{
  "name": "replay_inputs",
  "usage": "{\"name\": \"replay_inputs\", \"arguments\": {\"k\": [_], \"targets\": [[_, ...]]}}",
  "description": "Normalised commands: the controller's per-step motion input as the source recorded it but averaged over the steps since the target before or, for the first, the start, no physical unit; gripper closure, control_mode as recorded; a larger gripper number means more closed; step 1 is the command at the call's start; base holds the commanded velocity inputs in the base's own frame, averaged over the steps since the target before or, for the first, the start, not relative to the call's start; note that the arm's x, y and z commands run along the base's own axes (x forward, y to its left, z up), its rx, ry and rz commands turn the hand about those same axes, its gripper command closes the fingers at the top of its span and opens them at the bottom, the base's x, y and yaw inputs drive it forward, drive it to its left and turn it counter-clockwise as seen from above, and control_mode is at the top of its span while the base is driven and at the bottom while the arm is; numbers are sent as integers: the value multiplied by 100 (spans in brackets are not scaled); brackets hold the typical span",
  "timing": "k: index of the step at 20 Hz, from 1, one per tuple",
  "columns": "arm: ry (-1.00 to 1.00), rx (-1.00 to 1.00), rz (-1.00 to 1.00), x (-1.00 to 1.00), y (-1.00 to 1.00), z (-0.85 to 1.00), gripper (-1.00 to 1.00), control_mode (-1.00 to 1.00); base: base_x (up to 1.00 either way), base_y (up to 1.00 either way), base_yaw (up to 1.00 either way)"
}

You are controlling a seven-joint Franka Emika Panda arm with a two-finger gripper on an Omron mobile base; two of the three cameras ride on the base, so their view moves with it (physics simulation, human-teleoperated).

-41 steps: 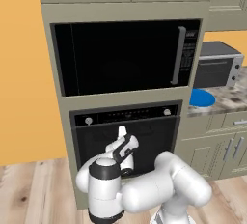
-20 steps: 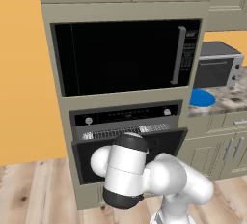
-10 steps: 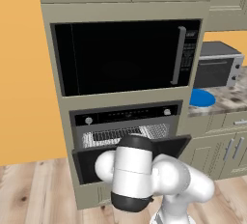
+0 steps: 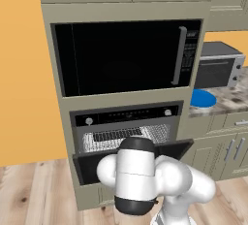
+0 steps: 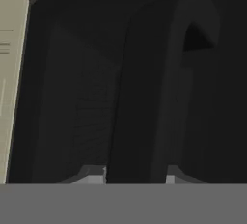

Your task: Take the baked cake out of the oven and place it on the plate for cooling. Then close the oven door.

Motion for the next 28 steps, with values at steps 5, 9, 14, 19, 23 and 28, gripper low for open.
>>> {"name": "replay_inputs", "arguments": {"k": [5, 9, 14, 19, 23, 28], "targets": [[10, 1, 0, -44, 0, 1, -100, -100, 0, 0, 0], [1, 7, 0, -77, 0, 38, -100, -100, 0, 0, 0], [7, 6, -1, -52, 0, 81, -100, -100, 0, 0, 0], [8, 3, -8, -32, 0, 97, -100, -100, 0, 0, 0], [16, 1, -29, 2, -9, 90, -100, -100, 0, 0, 0], [16, 0, -40, 35, -16, 28, -100, -100, 0, 0, 0]]}}
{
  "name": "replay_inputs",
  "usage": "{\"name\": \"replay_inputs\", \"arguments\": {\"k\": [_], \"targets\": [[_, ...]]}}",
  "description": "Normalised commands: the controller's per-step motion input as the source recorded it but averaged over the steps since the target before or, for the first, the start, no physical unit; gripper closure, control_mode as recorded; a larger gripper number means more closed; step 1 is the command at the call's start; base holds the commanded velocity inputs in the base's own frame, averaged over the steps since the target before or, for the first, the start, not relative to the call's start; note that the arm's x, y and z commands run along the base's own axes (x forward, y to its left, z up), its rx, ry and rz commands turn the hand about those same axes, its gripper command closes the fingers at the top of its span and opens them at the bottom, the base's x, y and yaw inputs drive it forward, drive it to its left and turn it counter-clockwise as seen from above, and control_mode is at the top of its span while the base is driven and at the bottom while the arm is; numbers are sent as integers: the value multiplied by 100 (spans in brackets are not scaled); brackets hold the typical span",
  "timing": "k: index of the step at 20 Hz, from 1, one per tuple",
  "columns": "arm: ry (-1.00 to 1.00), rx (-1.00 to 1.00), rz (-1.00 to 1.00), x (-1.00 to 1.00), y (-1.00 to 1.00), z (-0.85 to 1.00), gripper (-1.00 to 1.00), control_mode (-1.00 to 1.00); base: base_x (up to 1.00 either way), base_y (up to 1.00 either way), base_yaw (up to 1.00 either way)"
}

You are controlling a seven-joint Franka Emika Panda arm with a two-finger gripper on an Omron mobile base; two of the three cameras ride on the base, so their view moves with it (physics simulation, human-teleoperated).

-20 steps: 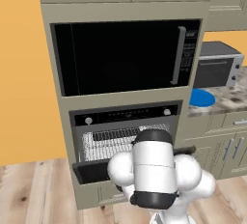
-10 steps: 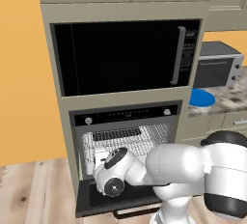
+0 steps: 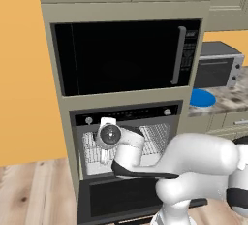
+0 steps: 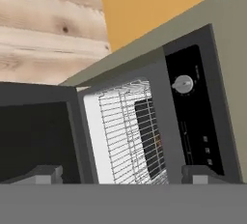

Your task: Take the baked cake out of the oven and place it on the plate for cooling. Then close the oven door.

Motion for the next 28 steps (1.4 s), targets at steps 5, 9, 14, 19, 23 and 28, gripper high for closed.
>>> {"name": "replay_inputs", "arguments": {"k": [5, 9, 14, 19, 23, 28], "targets": [[-3, -5, -17, 17, -2, -24, -100, -100, 0, 0, 0], [-25, 0, 0, 1, -23, -79, -100, -100, 0, 0, 0], [-12, 0, 0, 30, -36, -55, -100, -100, 0, 0, 0], [-5, -1, 0, 18, -30, -57, -100, -100, 0, 0, 0], [-2, -5, 0, 0, -24, -56, -100, -100, 0, 0, 0], [-3, -6, -2, 0, -26, -49, -100, -100, 0, 0, 0]]}}
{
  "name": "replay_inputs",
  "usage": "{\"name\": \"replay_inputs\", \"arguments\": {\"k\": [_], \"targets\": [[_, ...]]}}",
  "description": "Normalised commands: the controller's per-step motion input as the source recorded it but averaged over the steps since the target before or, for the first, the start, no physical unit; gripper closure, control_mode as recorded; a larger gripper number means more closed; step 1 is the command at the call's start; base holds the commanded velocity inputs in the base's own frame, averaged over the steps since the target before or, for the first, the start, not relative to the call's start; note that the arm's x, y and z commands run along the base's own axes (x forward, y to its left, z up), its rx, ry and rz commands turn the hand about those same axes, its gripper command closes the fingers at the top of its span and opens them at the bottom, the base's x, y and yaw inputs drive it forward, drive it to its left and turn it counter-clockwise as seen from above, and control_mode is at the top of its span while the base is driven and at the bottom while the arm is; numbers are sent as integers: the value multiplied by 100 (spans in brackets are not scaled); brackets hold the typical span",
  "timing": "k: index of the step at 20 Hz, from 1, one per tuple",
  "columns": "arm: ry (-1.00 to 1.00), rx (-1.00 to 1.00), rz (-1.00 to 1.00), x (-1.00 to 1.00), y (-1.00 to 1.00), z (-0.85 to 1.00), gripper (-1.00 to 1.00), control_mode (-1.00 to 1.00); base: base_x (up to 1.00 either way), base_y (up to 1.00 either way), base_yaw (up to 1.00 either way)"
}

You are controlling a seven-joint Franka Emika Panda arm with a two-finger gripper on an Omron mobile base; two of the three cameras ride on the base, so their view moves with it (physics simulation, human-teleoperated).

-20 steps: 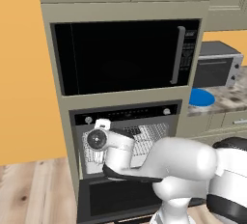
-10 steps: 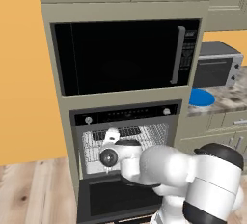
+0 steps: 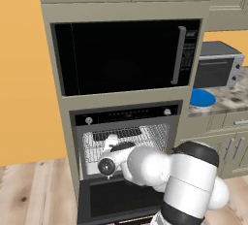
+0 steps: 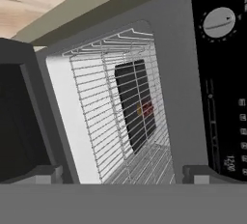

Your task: Take the baked cake out of the oven and place it on the plate for cooling. Then close the oven door.

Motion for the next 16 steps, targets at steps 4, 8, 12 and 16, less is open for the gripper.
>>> {"name": "replay_inputs", "arguments": {"k": [4, 8, 12, 16], "targets": [[-1, -3, -2, 2, -39, -44, -100, -100, 0, 0, 0], [0, -1, -1, 10, -36, -46, -100, -100, 0, 0, 0], [0, -1, -1, 30, -37, -43, -100, -100, 0, 0, 0], [0, 0, 0, 39, -45, -30, -100, -100, 0, 0, 0]]}}
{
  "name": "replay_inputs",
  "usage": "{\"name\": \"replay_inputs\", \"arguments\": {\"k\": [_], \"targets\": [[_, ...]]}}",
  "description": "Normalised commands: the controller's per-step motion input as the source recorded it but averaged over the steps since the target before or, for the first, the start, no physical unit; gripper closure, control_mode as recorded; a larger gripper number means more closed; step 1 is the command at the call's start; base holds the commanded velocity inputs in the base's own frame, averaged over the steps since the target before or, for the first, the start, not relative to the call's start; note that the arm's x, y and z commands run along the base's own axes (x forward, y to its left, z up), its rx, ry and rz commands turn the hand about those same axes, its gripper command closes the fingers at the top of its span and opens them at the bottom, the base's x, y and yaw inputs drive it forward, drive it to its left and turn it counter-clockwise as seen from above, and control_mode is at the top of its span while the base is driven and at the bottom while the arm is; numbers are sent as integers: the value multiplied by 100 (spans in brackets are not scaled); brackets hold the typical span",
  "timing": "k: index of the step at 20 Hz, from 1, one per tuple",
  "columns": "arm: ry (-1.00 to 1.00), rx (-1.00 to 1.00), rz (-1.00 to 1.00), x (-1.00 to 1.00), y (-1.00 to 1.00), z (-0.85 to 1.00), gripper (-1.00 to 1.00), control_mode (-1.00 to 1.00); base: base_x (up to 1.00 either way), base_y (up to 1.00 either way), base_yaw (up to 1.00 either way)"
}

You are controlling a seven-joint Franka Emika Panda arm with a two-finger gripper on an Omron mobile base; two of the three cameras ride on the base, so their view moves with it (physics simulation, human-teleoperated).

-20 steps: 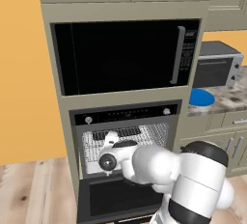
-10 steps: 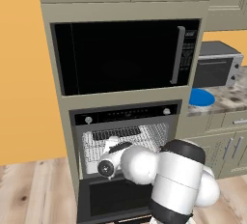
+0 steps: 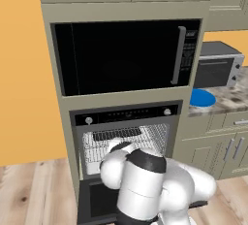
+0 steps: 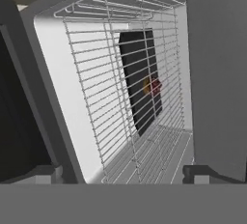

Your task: Take the baked cake out of the oven and place it on the plate for cooling. Then close the oven door.

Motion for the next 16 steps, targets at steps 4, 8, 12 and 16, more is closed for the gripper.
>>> {"name": "replay_inputs", "arguments": {"k": [4, 8, 12, 16], "targets": [[0, 0, 0, 51, -43, -29, -100, -100, 0, 0, 0], [0, 0, 0, 61, -35, -29, -100, -100, 0, 0, 0], [0, 0, 0, 51, -18, -34, -100, -100, 0, 0, 0], [0, 0, 0, 12, -3, -29, -100, -100, 0, 0, 0]]}}
